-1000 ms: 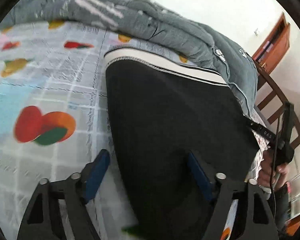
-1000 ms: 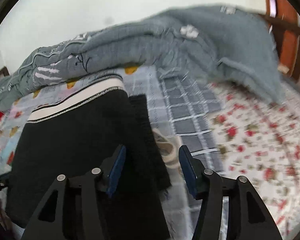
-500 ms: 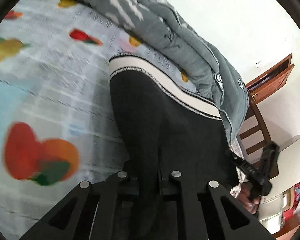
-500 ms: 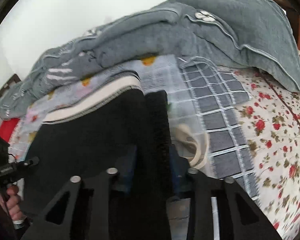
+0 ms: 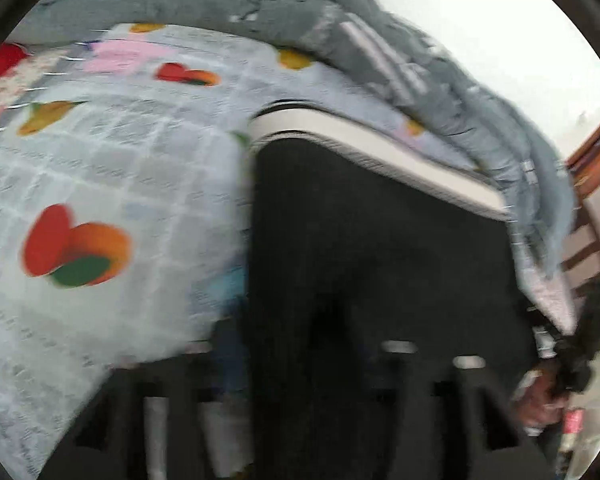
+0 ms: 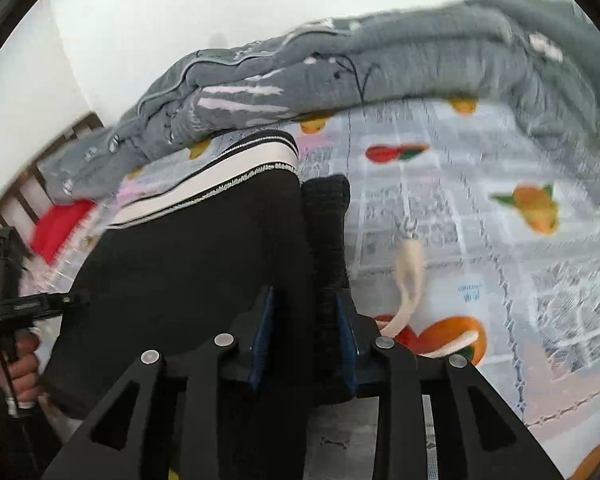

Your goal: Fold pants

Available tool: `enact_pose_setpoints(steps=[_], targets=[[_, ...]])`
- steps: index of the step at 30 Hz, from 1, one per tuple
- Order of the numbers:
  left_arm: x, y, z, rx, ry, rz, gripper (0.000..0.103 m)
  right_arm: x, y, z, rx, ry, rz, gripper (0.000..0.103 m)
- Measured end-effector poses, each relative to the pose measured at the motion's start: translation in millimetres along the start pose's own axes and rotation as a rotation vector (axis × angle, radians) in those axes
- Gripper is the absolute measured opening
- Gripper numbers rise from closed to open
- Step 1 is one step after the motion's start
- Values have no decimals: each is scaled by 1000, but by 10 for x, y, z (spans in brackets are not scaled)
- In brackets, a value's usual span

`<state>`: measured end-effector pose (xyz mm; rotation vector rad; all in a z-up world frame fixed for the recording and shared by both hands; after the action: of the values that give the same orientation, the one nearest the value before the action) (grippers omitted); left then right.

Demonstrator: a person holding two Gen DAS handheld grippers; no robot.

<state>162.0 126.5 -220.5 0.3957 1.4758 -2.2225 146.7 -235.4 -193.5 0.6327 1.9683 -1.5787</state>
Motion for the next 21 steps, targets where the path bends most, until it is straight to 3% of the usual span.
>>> enact_pose_setpoints(steps=[3, 6, 8, 9, 11, 12, 13, 14, 16, 19, 20, 21], targets=[[126, -54, 29, -18, 53, 55, 74, -77, -100, -51, 22, -71, -22, 34], [218, -138, 5, -34, 85, 79, 77, -333, -186, -45, 54, -107, 46, 35], [220, -159, -54, -30, 80, 77, 77, -526, -92, -79, 21, -96, 37, 38], [216, -173, -87, -22, 75, 77, 77, -632, 20, -131, -9, -97, 15, 46], [215, -211, -155, -24, 58, 86, 77, -763, 284, -224, 2, -135, -36, 50], [240, -240, -185, -26, 52, 89, 77, -808, 490, -249, 36, -165, -98, 45], [243, -256, -221, -26, 47, 91, 77, -818, 643, -254, 51, -173, -155, 32], [256, -278, -252, -25, 43, 96, 77, -806, 697, -273, 33, -173, -171, 30], [266, -325, -312, -33, 43, 115, 77, -787, 566, -328, 27, -223, -111, 13], [286, -404, -344, -54, 59, 154, 77, -762, 69, -127, -140, -134, 28, 13], [294, -439, -328, -58, 65, 179, 77, -721, -25, -7, -161, -73, 55, 13], [291, -456, -305, -60, 71, 193, 77, -677, -5, 35, -128, -71, 47, 13]])
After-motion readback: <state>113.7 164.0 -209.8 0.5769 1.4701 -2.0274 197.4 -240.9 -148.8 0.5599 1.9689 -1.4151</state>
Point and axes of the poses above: each gripper's, at about its wrist camera, not at the fingertips, and y roughly the way its jaws point, z to its right, x to its underside, the point moved 2 cm from there along y, roughly the way its jaws point, and after that the axes turned 2 degrees about -y, right-handed, at the moved point
